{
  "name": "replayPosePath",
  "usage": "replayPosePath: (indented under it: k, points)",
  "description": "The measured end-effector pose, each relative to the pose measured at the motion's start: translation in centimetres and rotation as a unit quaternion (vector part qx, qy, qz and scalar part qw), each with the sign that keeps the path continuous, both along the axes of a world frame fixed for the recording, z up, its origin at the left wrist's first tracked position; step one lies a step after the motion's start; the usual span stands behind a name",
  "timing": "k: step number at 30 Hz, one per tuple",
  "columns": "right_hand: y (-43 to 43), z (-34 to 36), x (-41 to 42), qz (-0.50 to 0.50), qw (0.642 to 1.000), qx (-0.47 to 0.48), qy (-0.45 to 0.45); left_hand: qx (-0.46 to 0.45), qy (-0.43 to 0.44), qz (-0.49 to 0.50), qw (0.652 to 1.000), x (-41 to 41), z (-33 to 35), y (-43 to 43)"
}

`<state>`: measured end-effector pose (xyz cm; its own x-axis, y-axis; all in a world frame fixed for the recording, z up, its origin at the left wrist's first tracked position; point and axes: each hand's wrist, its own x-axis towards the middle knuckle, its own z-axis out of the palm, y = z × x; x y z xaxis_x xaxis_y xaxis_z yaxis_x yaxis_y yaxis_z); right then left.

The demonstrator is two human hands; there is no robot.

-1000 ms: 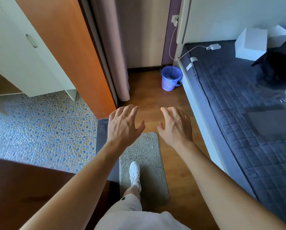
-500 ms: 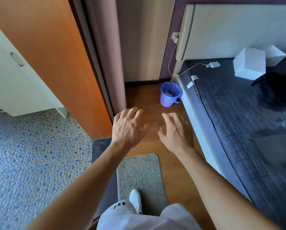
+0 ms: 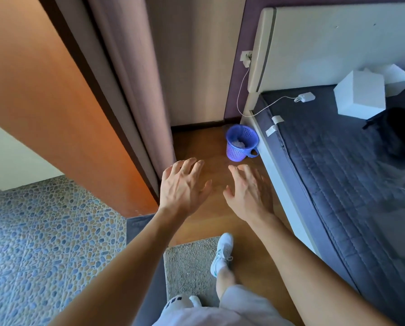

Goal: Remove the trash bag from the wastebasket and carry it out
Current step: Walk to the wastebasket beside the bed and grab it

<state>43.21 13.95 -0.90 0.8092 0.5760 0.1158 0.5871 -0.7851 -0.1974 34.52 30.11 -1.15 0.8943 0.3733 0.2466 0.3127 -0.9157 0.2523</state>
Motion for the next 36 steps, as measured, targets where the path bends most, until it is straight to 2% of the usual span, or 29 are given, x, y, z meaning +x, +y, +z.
replayPosePath:
  k: [15,30,36]
  points:
    - [4.6,0.8,25.3,-0.004,1.000,0.021,-0.006,0.006,-0.004,0.015,1.000,23.7,1.5,3.4]
    - [9.2,-1.2,37.1,0.004,0.999,0.031,0.012,-0.015,0.037,0.011,0.999,36.2,-0.3,8.4]
    - [11.7,-1.7,44.2,-0.047,0.999,0.012,0.009,-0.018,0.036,-0.030,0.999,44.0,-1.0,12.2]
